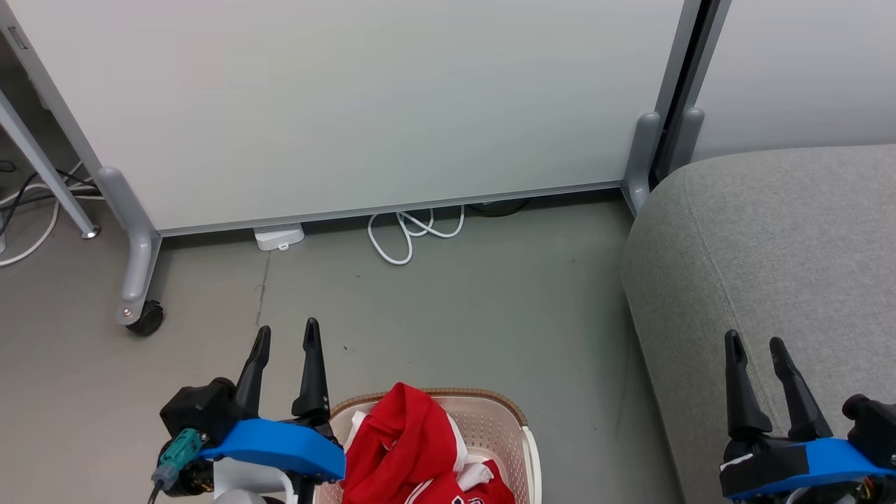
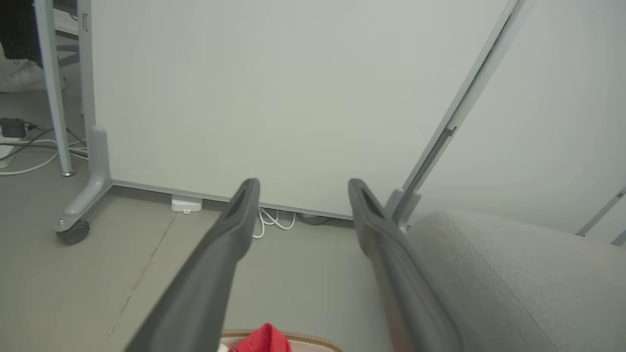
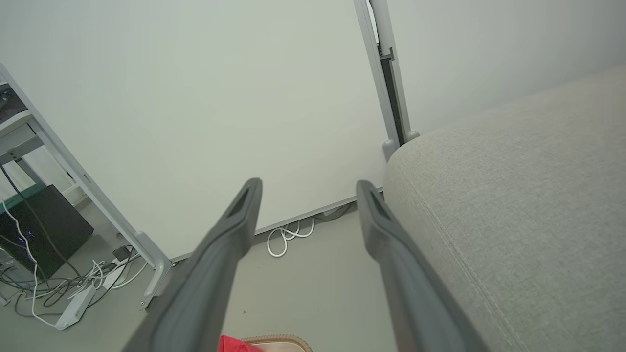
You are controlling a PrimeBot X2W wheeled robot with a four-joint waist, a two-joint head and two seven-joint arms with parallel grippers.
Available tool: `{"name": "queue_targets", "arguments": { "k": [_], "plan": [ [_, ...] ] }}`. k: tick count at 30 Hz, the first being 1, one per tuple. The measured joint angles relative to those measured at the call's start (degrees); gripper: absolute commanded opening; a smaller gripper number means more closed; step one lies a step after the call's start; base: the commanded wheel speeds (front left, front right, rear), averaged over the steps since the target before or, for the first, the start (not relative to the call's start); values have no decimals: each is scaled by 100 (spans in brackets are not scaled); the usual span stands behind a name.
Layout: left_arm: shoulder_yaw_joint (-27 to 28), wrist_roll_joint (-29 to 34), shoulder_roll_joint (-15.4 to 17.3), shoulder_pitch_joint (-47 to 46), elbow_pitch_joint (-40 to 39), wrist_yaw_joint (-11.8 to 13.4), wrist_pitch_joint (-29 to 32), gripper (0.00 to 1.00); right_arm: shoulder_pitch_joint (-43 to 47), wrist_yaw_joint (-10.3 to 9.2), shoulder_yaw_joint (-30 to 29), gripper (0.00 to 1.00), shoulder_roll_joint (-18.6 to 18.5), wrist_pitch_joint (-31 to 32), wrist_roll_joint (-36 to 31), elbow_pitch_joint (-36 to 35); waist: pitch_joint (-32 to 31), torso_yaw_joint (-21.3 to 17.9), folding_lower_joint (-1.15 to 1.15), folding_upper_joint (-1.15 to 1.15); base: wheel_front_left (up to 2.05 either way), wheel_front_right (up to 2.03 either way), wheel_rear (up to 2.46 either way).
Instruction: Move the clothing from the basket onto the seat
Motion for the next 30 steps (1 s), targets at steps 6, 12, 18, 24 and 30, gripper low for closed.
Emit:
{"name": "queue_targets", "arguments": {
  "k": [6,12,18,24,30],
  "plan": [
    [-86,264,-1,-14,88,-8,-87,100,10,0,-22,100,-3,-73,-307,65,-16,9,0,0,0,0,0],
    [-113,453,-2,-61,163,2,-166,100,37,0,-38,100,-5,-146,-626,157,-34,38,0,0,0,0,0],
    [-151,582,-3,-65,246,-1,-236,100,37,0,-49,100,-10,-227,-924,176,-48,57,0,0,0,0,0],
    [-211,771,-4,-96,360,-8,-311,100,39,0,-51,100,-13,-299,-1178,210,-62,57,0,0,0,0,0],
    [-294,882,-5,-115,388,-41,-379,100,60,1,-62,100,-18,-367,-1456,216,-71,54,0,0,0,0,0]
  ]
}}
